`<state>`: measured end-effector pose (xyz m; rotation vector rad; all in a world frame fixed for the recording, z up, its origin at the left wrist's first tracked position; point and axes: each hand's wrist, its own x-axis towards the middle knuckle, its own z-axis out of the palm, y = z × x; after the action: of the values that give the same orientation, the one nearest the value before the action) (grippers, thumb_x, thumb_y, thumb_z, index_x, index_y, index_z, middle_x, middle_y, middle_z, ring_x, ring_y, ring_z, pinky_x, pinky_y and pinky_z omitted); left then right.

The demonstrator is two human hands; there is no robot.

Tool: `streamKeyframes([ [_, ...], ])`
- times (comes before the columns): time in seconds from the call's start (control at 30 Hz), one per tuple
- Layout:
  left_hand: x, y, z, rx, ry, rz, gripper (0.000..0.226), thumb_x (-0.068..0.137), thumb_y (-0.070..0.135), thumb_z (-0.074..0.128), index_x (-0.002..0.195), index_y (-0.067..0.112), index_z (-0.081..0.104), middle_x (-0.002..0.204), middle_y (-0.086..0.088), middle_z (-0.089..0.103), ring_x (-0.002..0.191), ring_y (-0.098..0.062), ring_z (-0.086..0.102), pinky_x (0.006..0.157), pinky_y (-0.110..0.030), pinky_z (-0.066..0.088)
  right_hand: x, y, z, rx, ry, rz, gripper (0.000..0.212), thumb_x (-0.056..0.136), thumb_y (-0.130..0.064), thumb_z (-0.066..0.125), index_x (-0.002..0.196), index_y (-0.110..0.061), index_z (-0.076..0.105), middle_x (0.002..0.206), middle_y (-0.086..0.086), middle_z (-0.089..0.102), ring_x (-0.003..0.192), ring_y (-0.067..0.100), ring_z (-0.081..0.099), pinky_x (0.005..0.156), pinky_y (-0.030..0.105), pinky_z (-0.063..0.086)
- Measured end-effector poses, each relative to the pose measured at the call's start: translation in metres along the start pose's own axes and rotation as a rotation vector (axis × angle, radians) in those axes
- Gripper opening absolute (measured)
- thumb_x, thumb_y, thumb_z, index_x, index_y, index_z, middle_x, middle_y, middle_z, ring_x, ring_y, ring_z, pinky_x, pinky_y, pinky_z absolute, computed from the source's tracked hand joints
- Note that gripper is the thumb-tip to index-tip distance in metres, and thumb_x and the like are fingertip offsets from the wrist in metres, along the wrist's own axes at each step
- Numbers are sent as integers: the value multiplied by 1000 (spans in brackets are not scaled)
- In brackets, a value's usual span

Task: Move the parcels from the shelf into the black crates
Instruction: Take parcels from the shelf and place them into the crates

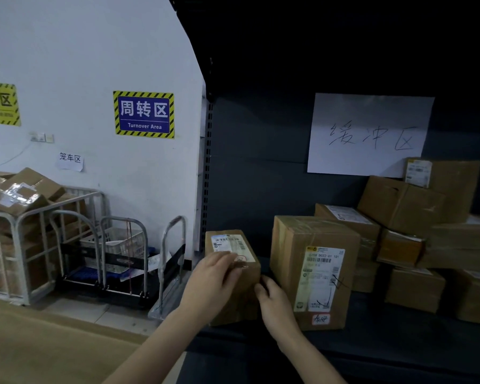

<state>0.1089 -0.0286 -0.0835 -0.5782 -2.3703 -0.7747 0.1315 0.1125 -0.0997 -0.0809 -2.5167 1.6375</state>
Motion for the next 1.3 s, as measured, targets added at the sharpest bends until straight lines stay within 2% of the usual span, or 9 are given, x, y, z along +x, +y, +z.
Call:
streamKeyframes([
  [0.13,0,-8,-9,-369,140,-386,43,95,29,46,135,13,44,135,-6,50,129,-21,43,105,-36,35,5,-13,-1,121,11,-8,28,99,-37,34,117,-27,53,107,-9,59,102,10,54,94,29,43],
  [0.2,7,-9,-16,-548,22,-649,48,96,34,45,137,8,41,135,-10,50,126,-25,45,104,-37,34,12,-24,-1,195,5,46,24,98,-44,33,104,-30,52,96,-10,59,94,9,54,86,28,43],
  [0.3,12,-4,-19,-831,-202,-834,45,95,38,43,125,6,53,105,-4,63,95,-18,57,91,-34,40,22,-34,0,206,-30,131,40,94,-51,37,108,-19,58,104,1,64,97,15,59,83,30,46],
  [0.47,0,-15,-20,-892,-210,-658,25,96,22,46,121,26,51,97,10,62,90,-6,59,79,-20,47,15,-23,-9,226,-114,-10,19,98,-32,43,115,-32,52,98,-15,61,90,-3,55,67,14,41],
  [0.57,-13,-22,-22,-820,-212,-466,47,94,9,49,131,33,35,110,11,60,100,-1,57,73,-9,51,5,-6,-5,121,-123,-109,28,96,-25,48,122,-36,46,105,-24,56,102,-5,53,73,9,41],
  [0.73,-41,-27,-1,-620,-164,-355,70,86,-6,55,124,47,26,114,23,52,102,12,54,77,0,44,-9,20,10,-37,-54,-127,58,94,-13,51,146,-18,25,142,-5,43,133,11,37,104,19,28],
  [1.0,-53,-29,13,-481,-152,-349,74,87,-7,53,127,45,19,108,33,45,95,15,47,75,5,40,-12,29,13,-137,-49,-150,58,95,-10,49,147,-15,21,146,2,40,135,14,35,101,13,24],
  [1.1,-55,-30,13,-419,-171,-353,73,87,1,57,128,47,20,114,27,49,108,4,50,86,-3,42,-15,31,10,-190,-29,-177,61,95,-13,49,148,-14,20,149,3,35,138,15,31,109,20,23],
  [1.3,-56,-35,7,-334,-201,-421,81,85,15,64,149,18,15,147,-4,38,135,-19,37,110,-35,34,-47,35,-28,-207,75,-344,50,94,-23,53,141,-20,36,135,-7,46,125,7,44,105,23,38],
])
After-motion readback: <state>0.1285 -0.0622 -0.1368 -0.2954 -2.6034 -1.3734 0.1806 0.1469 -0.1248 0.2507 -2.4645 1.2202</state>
